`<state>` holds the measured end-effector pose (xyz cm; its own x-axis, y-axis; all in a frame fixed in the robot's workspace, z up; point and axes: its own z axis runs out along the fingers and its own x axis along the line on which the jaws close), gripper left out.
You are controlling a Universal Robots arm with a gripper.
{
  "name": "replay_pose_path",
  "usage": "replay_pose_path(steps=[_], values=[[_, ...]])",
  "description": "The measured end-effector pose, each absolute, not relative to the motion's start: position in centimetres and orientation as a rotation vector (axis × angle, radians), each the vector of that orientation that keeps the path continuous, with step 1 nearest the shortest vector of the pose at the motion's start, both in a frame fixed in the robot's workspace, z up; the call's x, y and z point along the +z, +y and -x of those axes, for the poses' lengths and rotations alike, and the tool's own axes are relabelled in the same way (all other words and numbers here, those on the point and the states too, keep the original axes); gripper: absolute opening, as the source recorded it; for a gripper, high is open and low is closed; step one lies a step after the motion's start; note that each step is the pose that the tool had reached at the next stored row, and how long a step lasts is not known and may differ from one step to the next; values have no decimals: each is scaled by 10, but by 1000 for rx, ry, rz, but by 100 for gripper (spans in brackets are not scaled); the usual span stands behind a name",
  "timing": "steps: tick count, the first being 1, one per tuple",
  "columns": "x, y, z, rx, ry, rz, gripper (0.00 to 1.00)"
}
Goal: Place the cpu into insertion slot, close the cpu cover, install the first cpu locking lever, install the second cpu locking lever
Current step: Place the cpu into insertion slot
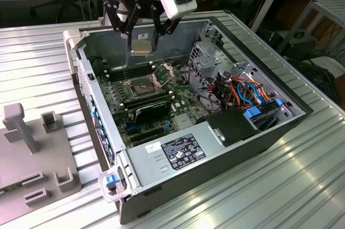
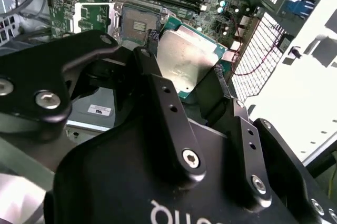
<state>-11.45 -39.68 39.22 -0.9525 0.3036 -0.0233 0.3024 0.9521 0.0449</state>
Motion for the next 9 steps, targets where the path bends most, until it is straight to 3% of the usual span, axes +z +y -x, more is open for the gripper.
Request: replay_pose_path(steps=[9], values=[[392,-397,114,60,3024,-716,54]])
